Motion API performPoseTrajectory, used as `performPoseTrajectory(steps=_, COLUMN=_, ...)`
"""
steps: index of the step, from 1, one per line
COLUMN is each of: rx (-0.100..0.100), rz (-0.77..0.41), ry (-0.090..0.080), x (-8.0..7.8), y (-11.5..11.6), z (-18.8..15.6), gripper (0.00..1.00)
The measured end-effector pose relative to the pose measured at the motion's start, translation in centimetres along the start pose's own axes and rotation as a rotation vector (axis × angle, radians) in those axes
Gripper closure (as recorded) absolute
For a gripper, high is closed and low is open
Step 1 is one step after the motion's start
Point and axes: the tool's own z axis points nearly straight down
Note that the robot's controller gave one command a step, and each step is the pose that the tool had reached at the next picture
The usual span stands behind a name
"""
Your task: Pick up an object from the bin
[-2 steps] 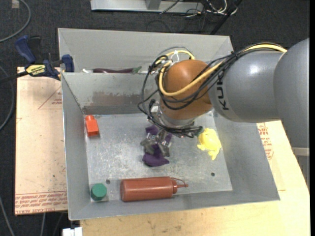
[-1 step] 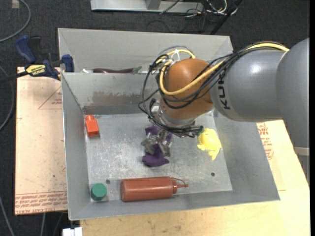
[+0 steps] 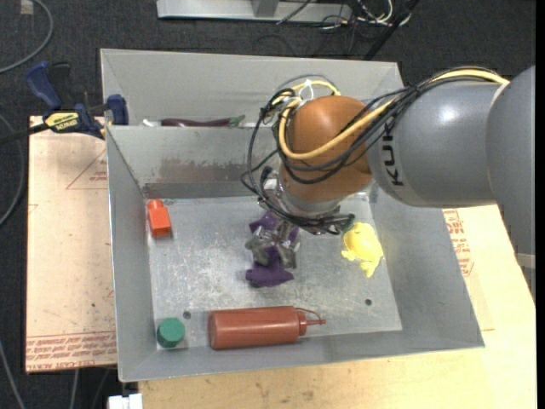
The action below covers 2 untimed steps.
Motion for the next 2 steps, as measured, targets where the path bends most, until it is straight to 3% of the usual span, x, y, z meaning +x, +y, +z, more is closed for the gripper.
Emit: performPoseTrajectory(steps=2, rx=0.003, rz=0.001, ry=-0.003, x=-0.11, y=-0.10, z=-1.88, gripper=1.00)
